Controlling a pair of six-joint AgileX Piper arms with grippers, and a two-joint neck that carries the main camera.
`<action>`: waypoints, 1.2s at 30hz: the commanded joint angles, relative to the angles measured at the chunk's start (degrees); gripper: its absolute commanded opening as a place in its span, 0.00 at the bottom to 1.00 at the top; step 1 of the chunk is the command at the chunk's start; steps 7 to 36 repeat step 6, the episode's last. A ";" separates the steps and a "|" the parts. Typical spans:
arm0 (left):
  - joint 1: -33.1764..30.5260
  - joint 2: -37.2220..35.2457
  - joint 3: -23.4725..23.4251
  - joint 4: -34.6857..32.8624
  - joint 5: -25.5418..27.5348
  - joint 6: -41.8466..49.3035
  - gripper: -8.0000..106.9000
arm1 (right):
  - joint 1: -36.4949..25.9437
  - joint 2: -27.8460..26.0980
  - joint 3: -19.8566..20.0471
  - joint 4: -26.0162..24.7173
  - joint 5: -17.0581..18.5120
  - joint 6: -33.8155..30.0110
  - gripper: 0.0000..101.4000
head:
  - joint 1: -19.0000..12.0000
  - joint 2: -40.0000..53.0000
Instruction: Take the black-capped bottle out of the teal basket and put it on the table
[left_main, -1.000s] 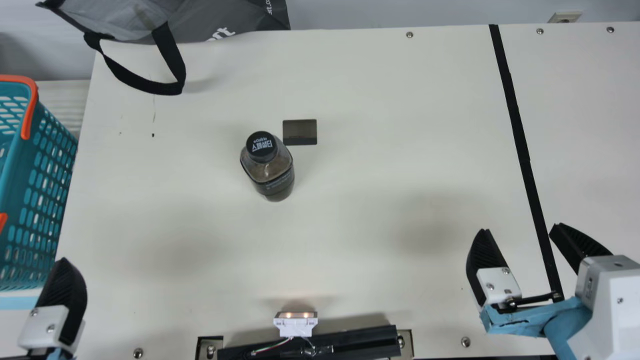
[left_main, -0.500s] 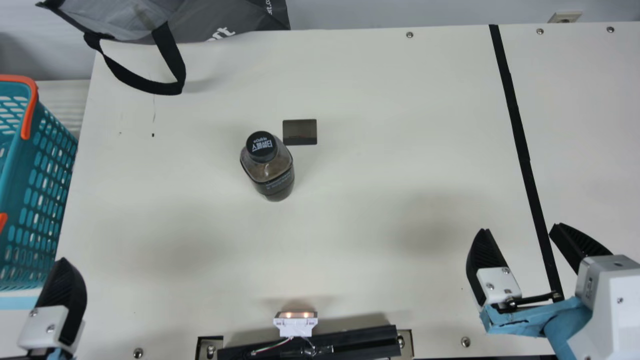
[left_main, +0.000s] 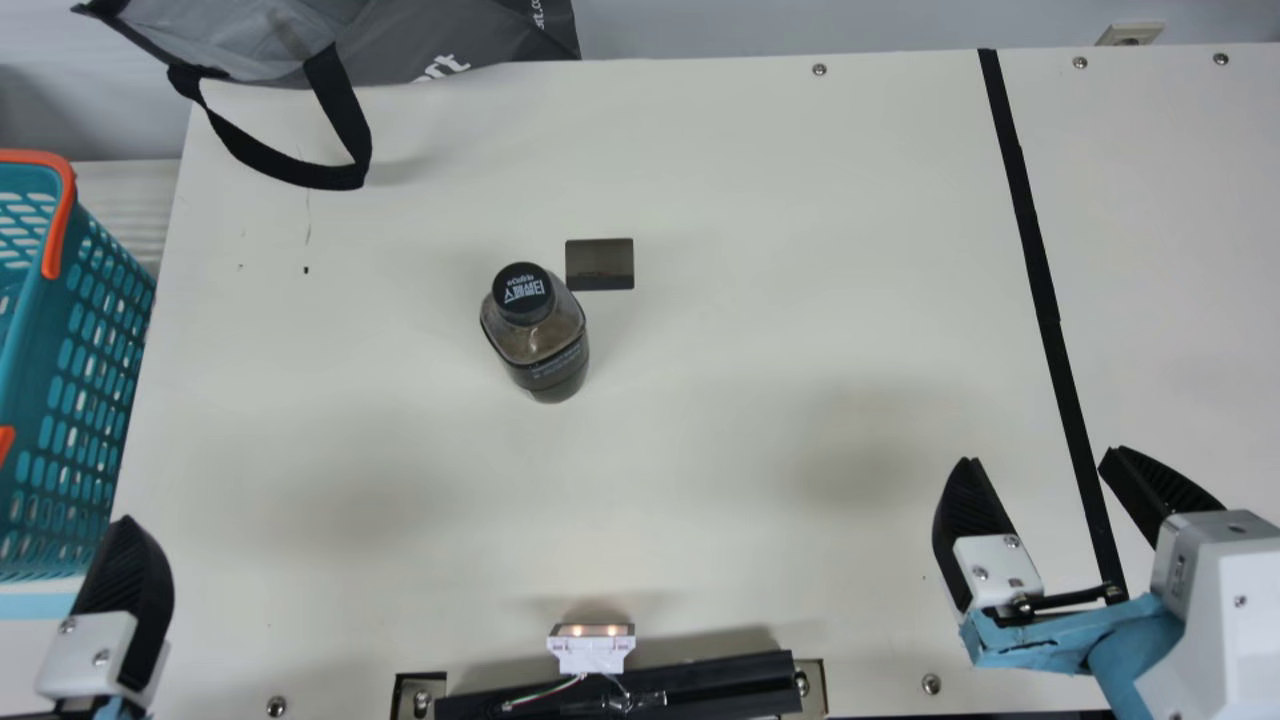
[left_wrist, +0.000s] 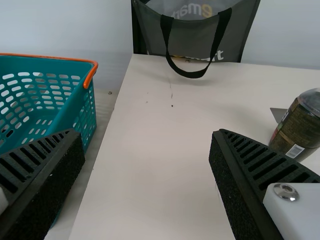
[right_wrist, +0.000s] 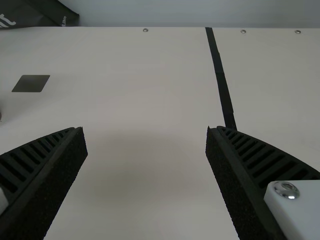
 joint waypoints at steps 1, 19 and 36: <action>0.00 0.00 0.00 0.00 0.00 0.00 1.00 | 0.00 0.00 0.00 0.00 0.00 0.00 0.90 | -0.21 0.47; 0.00 0.00 0.00 0.00 0.00 0.00 1.00 | 0.00 0.00 0.00 0.00 0.00 0.00 0.90 | -0.21 0.47; 0.00 0.00 0.00 0.00 0.00 0.00 1.00 | 0.00 0.00 0.00 0.00 0.00 0.00 0.90 | -0.21 0.47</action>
